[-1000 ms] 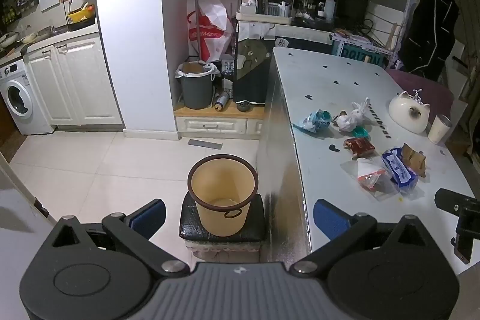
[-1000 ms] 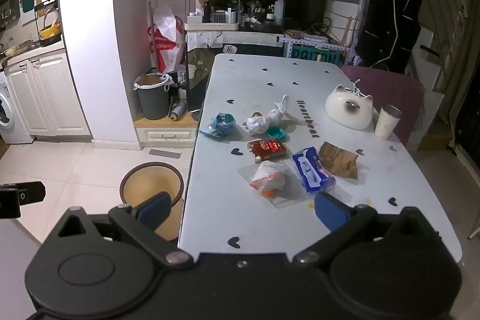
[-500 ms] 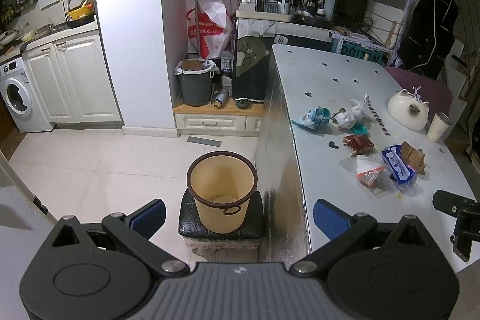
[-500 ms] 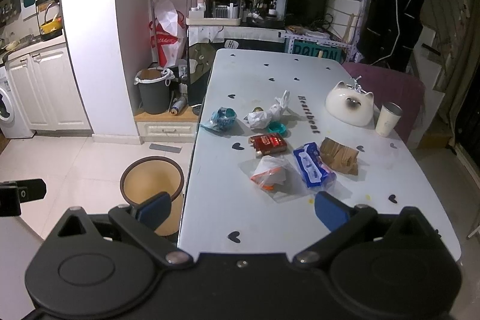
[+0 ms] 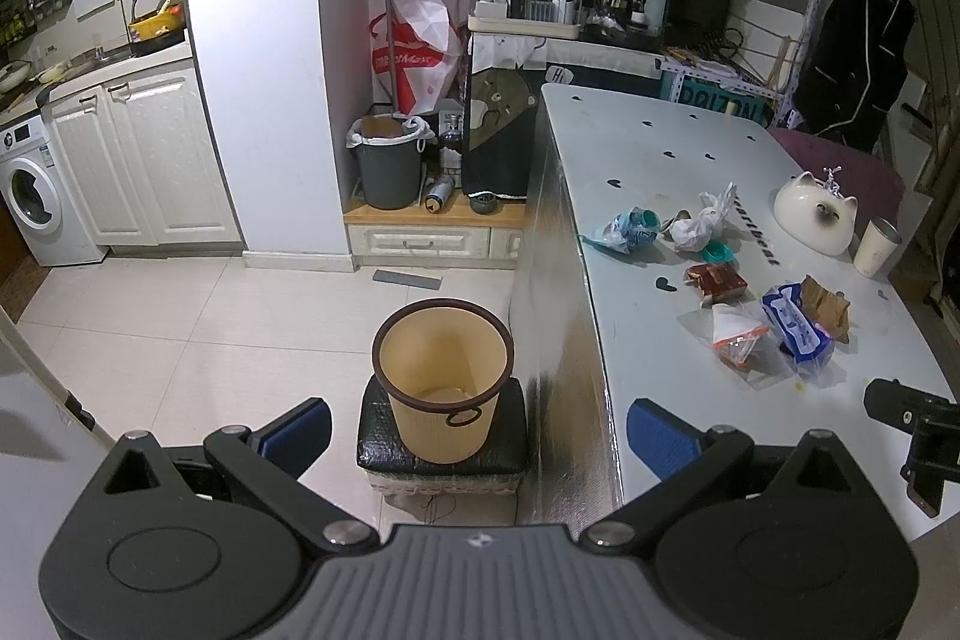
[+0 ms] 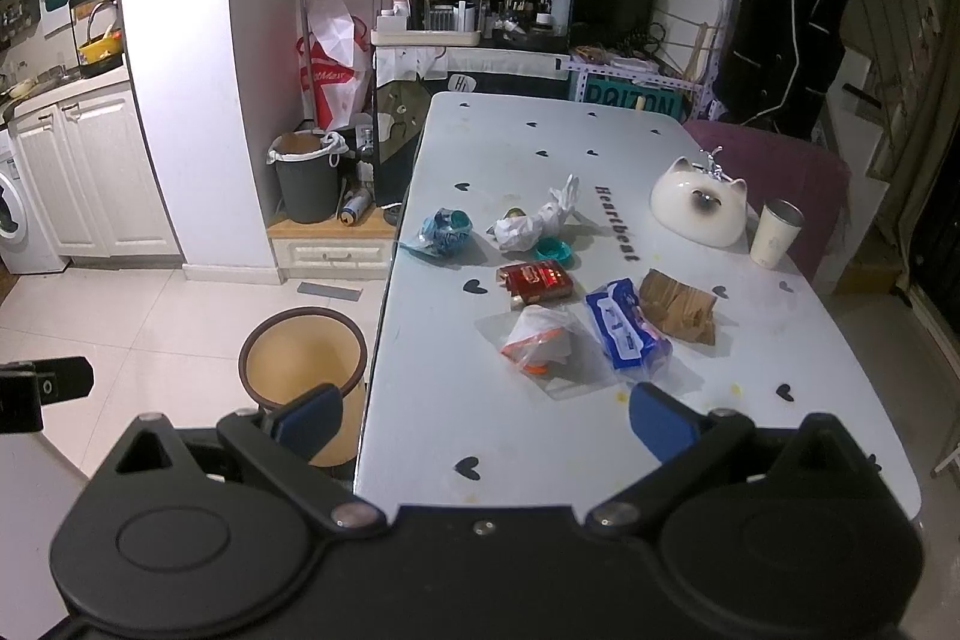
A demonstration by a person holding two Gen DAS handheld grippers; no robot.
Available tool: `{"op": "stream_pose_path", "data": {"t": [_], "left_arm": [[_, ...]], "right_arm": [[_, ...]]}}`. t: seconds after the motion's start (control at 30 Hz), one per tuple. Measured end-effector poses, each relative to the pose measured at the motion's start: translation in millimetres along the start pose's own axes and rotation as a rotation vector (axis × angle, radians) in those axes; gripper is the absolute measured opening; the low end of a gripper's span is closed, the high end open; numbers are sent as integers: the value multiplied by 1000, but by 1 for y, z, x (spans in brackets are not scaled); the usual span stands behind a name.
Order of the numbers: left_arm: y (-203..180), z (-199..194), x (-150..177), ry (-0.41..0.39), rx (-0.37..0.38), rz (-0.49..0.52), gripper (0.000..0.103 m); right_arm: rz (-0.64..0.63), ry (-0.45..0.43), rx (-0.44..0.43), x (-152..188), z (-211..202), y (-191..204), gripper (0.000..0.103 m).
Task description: Collect trash
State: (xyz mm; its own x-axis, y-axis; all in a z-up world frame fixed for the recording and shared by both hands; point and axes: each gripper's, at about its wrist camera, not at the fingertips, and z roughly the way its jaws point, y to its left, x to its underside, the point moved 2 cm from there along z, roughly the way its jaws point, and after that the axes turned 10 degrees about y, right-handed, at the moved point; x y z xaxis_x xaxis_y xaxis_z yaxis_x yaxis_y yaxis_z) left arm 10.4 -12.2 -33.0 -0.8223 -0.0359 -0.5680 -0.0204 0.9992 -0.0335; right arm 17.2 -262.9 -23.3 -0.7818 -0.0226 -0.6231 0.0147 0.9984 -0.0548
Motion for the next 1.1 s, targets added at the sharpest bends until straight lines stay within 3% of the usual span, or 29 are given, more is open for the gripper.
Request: {"op": "stream_pose_path", "data": {"t": [1.1], "left_arm": [[-5,5,0,8,0,8,103]], "right_arm": [[2,10,1,-1,0,0,103]]}}
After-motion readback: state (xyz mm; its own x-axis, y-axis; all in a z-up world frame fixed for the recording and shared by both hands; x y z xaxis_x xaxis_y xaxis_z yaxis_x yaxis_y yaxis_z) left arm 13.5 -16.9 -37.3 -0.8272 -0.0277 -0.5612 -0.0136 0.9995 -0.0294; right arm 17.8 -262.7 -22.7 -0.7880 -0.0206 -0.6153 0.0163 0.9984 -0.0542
